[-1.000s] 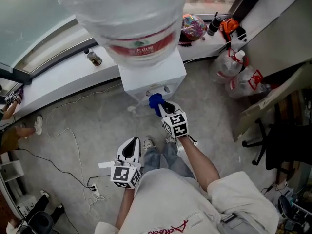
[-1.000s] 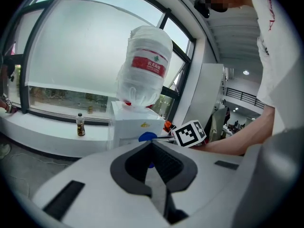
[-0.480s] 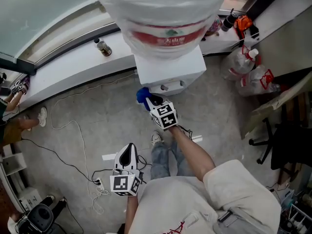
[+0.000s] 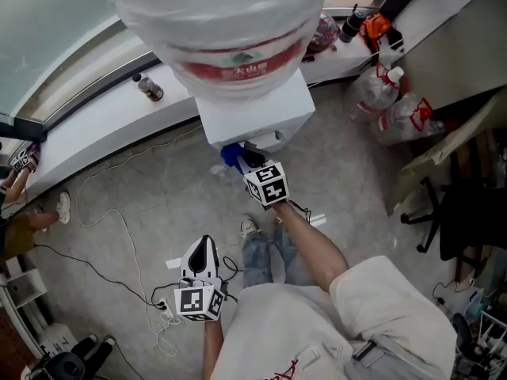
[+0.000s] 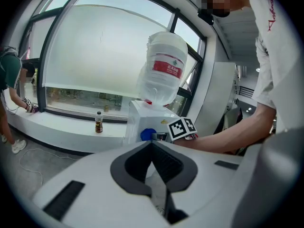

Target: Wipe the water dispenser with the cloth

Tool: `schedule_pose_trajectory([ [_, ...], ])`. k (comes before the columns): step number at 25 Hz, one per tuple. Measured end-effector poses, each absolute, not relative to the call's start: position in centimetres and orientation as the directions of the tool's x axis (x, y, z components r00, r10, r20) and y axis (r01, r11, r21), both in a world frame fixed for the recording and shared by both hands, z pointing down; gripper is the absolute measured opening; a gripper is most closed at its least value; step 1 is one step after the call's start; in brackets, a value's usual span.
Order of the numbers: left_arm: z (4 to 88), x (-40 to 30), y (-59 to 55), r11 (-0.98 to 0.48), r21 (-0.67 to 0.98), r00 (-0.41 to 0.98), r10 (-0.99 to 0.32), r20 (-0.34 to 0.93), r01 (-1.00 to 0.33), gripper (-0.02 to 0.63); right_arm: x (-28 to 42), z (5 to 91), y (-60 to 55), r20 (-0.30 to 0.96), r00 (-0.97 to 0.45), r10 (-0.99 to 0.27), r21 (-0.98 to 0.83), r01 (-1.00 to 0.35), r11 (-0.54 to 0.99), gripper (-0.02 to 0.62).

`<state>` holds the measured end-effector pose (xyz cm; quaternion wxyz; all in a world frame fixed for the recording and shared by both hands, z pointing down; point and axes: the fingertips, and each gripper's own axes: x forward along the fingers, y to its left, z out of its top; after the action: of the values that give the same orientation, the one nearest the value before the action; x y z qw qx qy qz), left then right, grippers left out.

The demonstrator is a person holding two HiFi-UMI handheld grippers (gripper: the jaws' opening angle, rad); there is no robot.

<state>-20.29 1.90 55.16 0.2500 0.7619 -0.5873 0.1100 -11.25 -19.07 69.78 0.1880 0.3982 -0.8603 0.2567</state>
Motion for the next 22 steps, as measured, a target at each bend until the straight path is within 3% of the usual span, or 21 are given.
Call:
schedule_pose_trajectory([
  [22,55.7,-11.9,-3.3,-0.337,0.258,0.422,-0.782,0.46,-0.905,0.012,4.9,69.4,-22.6,0.533,-0.463,-0.708,-0.306,-0.886,0.349,0.054],
])
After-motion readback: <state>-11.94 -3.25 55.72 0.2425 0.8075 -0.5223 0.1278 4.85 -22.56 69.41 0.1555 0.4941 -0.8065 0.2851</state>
